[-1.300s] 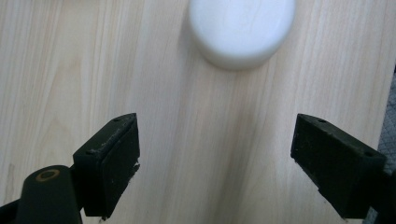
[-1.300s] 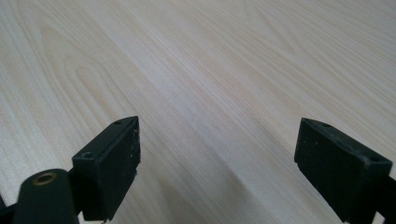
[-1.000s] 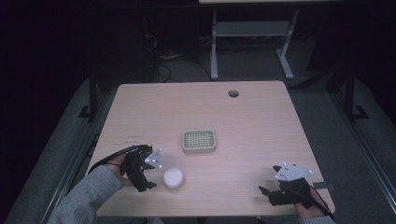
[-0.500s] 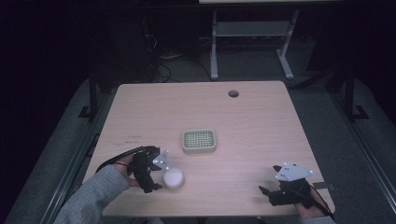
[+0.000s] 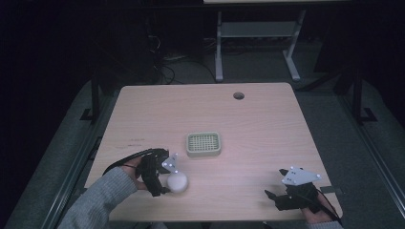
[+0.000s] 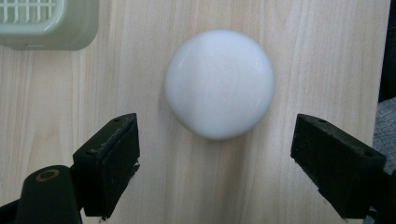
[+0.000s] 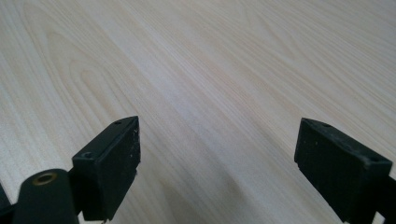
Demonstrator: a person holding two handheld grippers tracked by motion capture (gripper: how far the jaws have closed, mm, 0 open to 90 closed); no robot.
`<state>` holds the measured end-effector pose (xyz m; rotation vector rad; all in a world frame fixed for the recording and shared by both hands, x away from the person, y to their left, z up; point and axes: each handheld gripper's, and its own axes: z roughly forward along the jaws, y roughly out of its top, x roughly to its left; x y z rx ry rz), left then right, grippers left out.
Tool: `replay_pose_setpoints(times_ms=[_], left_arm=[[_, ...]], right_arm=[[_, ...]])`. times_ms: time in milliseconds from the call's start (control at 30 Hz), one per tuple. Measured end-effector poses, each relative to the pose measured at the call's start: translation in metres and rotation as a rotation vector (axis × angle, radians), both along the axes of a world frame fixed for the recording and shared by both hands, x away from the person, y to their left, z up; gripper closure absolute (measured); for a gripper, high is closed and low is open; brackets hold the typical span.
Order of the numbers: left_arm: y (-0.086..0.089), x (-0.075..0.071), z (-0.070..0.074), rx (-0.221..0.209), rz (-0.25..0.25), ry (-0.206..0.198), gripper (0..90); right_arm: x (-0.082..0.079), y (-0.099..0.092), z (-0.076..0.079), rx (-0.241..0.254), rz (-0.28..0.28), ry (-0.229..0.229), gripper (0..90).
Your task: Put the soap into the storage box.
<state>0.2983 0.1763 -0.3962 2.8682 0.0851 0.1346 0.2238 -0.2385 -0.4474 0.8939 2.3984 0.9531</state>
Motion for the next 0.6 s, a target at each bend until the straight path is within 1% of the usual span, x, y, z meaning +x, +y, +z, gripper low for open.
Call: replay_pose_setpoints(times_ms=[200, 267, 433, 600], left_arm=[[-0.005, 0.002, -0.001, 0.006, -0.009, 0.011, 15.2], [-0.008, 0.003, -0.002, 0.014, -0.022, 0.016, 15.3], [-0.013, 0.004, -0.004, 0.017, -0.028, 0.030, 15.2], [-0.015, 0.005, -0.005, 0.017, -0.029, 0.034, 15.3]], right_arm=[[0.000, 0.000, 0.000, 0.002, 0.001, -0.004, 13.9], [0.000, 0.000, 0.000, 0.001, 0.002, -0.003, 13.9], [0.000, 0.000, 0.000, 0.000, 0.005, -0.005, 13.9], [0.000, 0.000, 0.000, 0.000, 0.001, -0.005, 13.9]])
